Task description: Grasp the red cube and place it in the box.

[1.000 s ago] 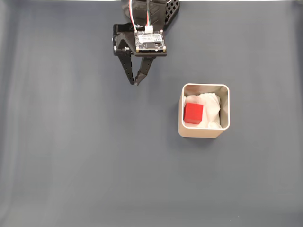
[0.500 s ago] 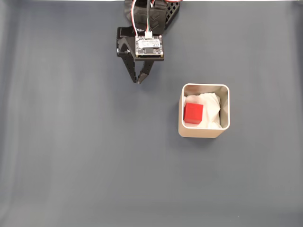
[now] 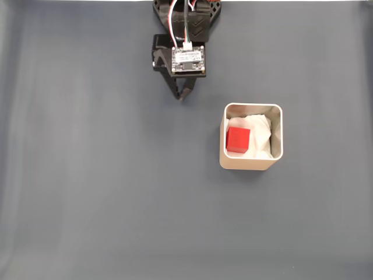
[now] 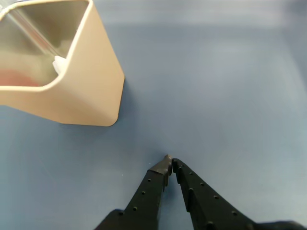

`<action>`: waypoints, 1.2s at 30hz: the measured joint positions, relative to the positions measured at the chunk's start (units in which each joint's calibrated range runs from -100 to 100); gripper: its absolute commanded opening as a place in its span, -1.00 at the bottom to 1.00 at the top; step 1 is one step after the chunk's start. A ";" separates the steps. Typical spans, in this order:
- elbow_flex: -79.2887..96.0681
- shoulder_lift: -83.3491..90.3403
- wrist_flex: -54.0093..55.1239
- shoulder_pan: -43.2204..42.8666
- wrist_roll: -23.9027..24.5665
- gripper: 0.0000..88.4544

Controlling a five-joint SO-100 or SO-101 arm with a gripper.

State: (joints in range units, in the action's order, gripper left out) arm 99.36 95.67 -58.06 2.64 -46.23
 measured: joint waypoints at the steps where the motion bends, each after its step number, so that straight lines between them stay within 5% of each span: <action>1: 0.00 0.00 -0.48 -0.22 0.10 -1.00; 36: 0.00 2.51 -16.60 -0.67 0.00 -0.98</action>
State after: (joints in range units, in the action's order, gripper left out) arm 99.36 98.18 -74.66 1.97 -46.23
